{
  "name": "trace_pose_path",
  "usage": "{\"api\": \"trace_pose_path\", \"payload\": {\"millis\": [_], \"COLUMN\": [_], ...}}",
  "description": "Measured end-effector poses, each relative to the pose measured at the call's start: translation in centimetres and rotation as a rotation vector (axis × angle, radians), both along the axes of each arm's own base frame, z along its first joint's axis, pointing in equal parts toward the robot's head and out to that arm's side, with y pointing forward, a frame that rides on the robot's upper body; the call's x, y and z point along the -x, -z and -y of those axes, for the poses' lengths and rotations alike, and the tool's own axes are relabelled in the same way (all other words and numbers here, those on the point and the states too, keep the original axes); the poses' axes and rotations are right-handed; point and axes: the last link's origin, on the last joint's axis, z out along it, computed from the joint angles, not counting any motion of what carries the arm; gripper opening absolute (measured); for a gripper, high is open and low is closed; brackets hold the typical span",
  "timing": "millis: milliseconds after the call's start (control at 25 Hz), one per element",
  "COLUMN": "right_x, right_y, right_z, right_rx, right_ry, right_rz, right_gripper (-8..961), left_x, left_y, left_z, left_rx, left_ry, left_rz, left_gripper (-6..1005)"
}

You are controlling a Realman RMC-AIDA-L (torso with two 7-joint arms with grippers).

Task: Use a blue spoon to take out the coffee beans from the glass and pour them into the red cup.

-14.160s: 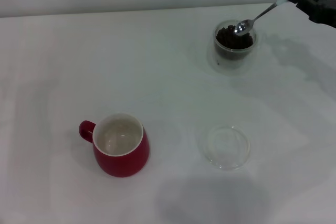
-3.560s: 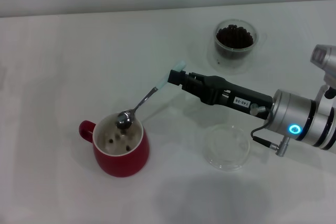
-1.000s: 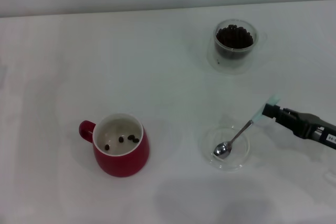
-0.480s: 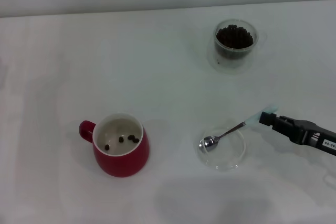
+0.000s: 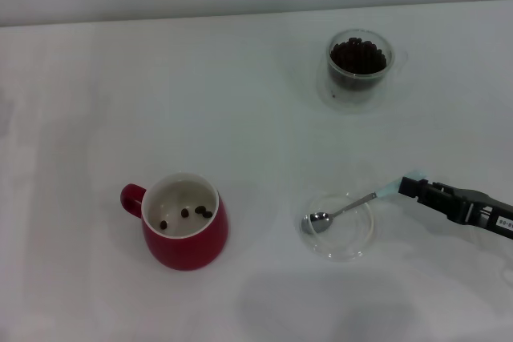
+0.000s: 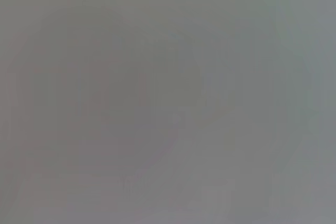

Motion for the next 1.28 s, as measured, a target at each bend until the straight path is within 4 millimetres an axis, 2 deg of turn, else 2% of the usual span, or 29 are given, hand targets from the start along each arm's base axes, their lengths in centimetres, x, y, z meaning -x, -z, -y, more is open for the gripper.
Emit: {"api": "trace_pose_path", "payload": {"millis": [320, 440, 680, 840, 1120, 1280], "right_x": [-0.7, -1.1, -2.5, -2.6, -0.5, 0.3], "right_y": [-0.6, -1.0, -2.6, -4.7, -7.0, -7.0], "right_z": [0.1, 0.1, -0.8, -2.9, -7.5, -9.9], "right_rx": [-0.004, -0.023, -0.153, -0.329, -0.782, -0.882], "right_ry": [0.021, 0.046, 0.128, 0.116, 0.001, -0.011], "right_rz": [0.018, 0.032, 0.063, 0.114, 0.351, 0.535], "right_gripper": [315, 368, 614, 797, 831, 831], "left_x": [-0.2, -0.2, -0.2, -0.1, 0.1, 0.6], "left_y": [0.1, 0.1, 0.0, 0.0, -0.2, -0.5], "left_z": [0.0, 0.0, 0.0, 0.0, 0.0, 0.2], "left_rx": [-0.002, -0.004, -0.008, -0.011, -0.011, -0.013], "left_ry": [0.004, 0.004, 0.003, 0.001, -0.005, -0.018], "left_rz": [0.008, 0.012, 0.013, 0.014, 0.008, -0.007], "left_gripper": [891, 891, 890, 890, 890, 890]}}
